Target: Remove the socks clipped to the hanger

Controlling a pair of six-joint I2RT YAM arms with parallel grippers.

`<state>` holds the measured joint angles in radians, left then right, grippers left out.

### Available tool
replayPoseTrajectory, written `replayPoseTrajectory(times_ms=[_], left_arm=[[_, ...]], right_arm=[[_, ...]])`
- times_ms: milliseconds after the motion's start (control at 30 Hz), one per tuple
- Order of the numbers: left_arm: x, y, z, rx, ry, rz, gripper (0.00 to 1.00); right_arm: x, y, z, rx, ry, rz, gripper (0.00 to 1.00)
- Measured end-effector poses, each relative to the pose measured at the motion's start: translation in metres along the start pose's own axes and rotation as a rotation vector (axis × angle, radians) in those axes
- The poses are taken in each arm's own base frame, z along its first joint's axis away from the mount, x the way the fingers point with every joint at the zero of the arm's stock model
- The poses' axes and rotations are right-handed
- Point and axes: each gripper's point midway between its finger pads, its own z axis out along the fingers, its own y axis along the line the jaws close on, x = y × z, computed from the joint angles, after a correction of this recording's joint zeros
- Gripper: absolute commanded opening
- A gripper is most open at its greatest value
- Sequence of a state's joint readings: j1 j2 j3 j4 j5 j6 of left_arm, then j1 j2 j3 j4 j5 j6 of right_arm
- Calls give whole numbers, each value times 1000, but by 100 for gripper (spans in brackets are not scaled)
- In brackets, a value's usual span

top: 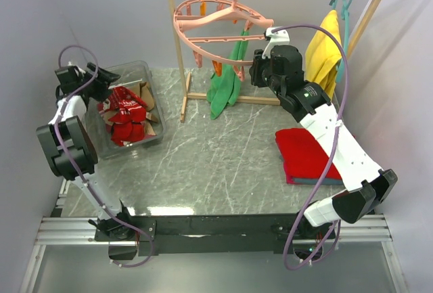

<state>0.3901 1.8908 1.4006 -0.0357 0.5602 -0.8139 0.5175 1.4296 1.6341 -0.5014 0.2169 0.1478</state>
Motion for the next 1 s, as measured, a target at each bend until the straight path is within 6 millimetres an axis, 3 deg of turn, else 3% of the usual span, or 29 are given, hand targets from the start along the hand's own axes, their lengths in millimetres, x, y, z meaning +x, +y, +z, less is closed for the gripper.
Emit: replayPoseTrajectory(times_ms=[167, 333, 467, 600, 700, 767, 867, 1000], left_arm=[[-11, -41, -23, 28, -41, 73, 88], [-6, -117, -61, 109, -109, 215, 88], [33, -199, -100, 235, -155, 376, 89], [110, -266, -157, 439, -150, 503, 86], [166, -271, -193, 565, -104, 533, 86], [197, -261, -201, 608, -53, 537, 86], [249, -243, -194, 627, 66, 551, 86], [344, -191, -187, 582, 304, 586, 86]], right_arm=[[0, 1, 0, -5, 1, 4, 6], [1, 2, 0, -9, 3, 15, 19], [2, 2, -1, -9, 10, 22, 29], [3, 3, -1, -10, 13, 30, 35], [4, 3, -1, -9, 16, 35, 38], [4, 3, -1, -9, 17, 38, 42], [4, 3, -2, -9, 20, 45, 48], [7, 2, -7, -10, 31, 51, 59]])
